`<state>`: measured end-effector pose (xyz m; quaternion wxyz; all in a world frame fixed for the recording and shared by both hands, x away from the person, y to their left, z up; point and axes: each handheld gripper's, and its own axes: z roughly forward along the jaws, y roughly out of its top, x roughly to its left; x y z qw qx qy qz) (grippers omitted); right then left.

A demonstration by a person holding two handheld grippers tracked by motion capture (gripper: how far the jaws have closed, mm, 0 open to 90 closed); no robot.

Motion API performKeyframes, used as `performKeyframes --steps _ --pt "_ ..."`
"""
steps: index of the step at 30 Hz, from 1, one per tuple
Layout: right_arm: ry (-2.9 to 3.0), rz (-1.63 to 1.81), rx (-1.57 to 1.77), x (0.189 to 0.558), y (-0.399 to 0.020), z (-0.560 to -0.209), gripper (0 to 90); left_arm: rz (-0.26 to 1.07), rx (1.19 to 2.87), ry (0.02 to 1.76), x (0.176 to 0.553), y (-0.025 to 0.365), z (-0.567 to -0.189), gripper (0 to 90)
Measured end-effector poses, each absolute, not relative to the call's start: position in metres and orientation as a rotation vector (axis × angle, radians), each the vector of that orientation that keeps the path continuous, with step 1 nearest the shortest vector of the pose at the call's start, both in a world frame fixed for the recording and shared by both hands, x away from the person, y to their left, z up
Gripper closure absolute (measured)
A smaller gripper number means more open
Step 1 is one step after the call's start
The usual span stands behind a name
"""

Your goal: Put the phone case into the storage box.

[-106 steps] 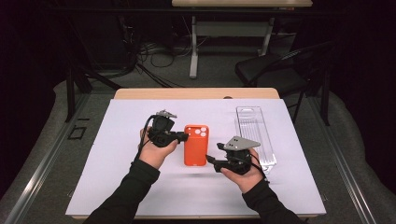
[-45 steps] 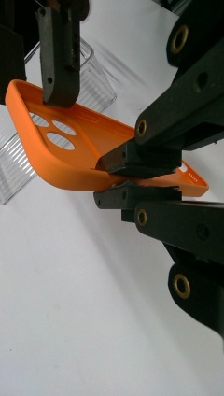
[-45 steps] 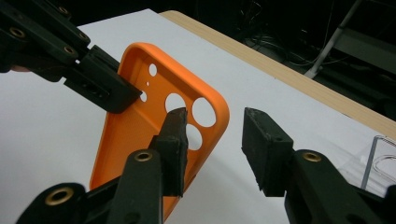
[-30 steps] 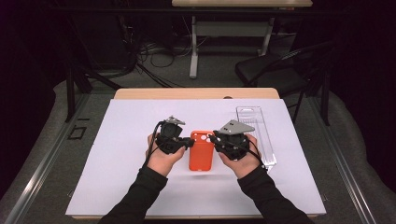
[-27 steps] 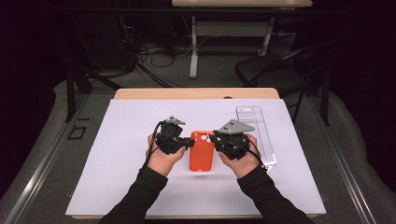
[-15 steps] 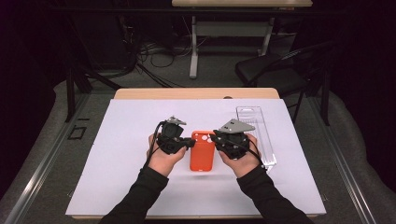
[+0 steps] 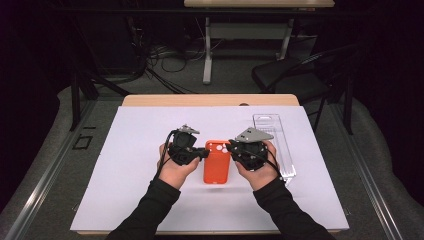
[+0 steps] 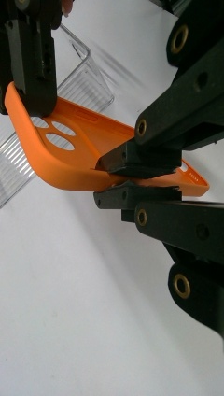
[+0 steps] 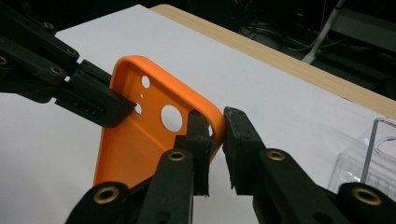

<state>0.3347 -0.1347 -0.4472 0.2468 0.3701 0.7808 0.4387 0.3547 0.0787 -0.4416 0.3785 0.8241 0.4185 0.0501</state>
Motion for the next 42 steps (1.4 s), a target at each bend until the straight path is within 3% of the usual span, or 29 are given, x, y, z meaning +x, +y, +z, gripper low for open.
performKeyframes --steps 42 --pt "2.148 1.243 0.935 0.3358 -0.1408 -0.4482 82.0 0.101 2.077 1.060 0.3547 0.0808 -0.4425 80.7"
